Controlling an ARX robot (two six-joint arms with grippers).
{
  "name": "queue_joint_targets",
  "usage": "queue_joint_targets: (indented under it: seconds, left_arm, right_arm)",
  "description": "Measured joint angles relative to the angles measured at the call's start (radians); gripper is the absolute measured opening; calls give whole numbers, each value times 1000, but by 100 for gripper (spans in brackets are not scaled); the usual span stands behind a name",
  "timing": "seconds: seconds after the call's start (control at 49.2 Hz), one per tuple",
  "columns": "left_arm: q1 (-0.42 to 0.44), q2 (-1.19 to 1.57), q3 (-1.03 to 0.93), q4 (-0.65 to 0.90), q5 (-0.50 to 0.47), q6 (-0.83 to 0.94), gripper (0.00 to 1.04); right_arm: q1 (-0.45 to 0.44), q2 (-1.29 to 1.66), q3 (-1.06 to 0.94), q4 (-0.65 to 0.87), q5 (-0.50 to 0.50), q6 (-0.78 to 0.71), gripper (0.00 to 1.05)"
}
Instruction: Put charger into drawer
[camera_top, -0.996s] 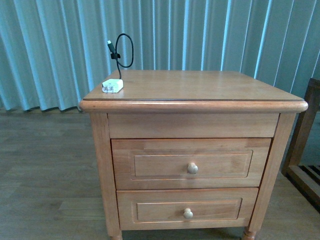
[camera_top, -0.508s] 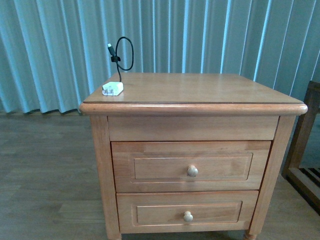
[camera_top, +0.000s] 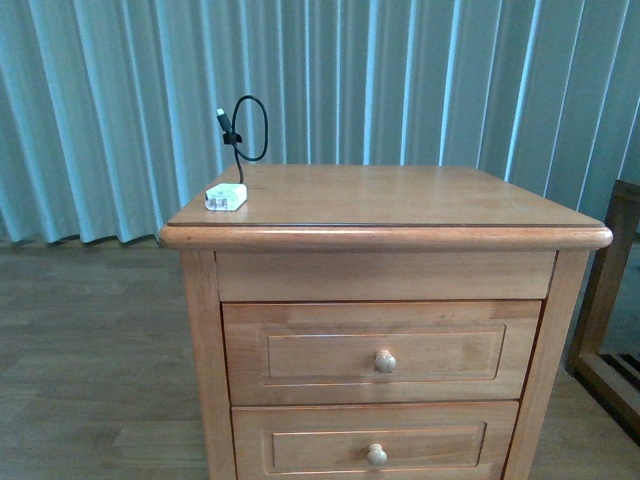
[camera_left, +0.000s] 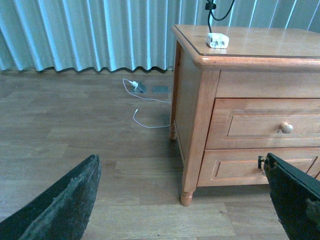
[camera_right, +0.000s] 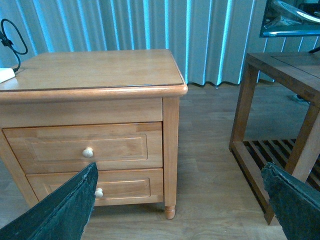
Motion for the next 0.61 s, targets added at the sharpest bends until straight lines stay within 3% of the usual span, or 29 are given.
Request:
queue_joint_targets:
  seconds: [0.224, 0.285, 0.386, 0.61]
  left_arm:
    - [0, 0, 0, 0, 0, 0, 99]
    - [0, 0, 0, 0, 0, 0, 99]
    - [0, 0, 0, 0, 0, 0, 99]
    - [0, 0, 0, 0, 0, 0, 99]
  right_arm:
    - [0, 0, 0, 0, 0, 0, 97]
    - [7, 18, 22, -72, -11, 13, 97]
    - [56, 100, 50, -138, 23, 27, 97]
    - [182, 364, 125, -21, 68, 46, 97]
